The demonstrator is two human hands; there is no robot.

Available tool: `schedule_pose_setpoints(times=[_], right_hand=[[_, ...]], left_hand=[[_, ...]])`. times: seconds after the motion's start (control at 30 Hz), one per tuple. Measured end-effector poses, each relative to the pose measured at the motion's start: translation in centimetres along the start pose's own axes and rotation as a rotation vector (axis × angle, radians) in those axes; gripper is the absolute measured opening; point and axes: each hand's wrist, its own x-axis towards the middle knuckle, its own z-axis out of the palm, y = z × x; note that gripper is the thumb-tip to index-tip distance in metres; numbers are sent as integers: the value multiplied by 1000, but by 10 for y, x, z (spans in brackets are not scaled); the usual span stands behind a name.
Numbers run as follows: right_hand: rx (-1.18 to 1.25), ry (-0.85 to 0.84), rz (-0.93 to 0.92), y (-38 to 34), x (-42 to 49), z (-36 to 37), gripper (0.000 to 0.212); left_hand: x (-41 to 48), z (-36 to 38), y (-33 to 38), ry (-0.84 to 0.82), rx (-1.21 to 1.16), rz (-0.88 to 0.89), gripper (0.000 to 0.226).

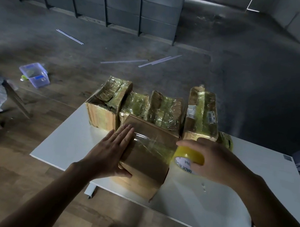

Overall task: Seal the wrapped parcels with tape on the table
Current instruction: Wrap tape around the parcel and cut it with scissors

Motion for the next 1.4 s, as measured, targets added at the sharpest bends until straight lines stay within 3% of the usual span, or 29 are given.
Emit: schedule_pose_setpoints(times=[0.2,0.37,0.57,0.7,0.8,1.0,1.13,1.4], right_hand=[[93,-125,73,35,-23,31,58],[45,-108,60,36,-16,57,56],[44,-95,42,36,-9,74,59],[73,-72,55,31,-4,77,59],[80,-80,77,30,-3,79,58],[100,-91,84,30,-5,83,55],[99,-79,99,30,-7,82,53],[118,49,56,22,-17,81,51]], left_hand=[[3,1,3,-1,32,49,127],[4,0,3,-9,129,74,118],[14,-5,27,-63,276,98,122],[22,-10,55,-136,220,0,133],[27,-13,74,-230,179,-70,129],[30,-14,102,-252,289,-63,119],[36,-17,116,-312,211,-69,119],[23,-17,108,-273,156,-54,117]])
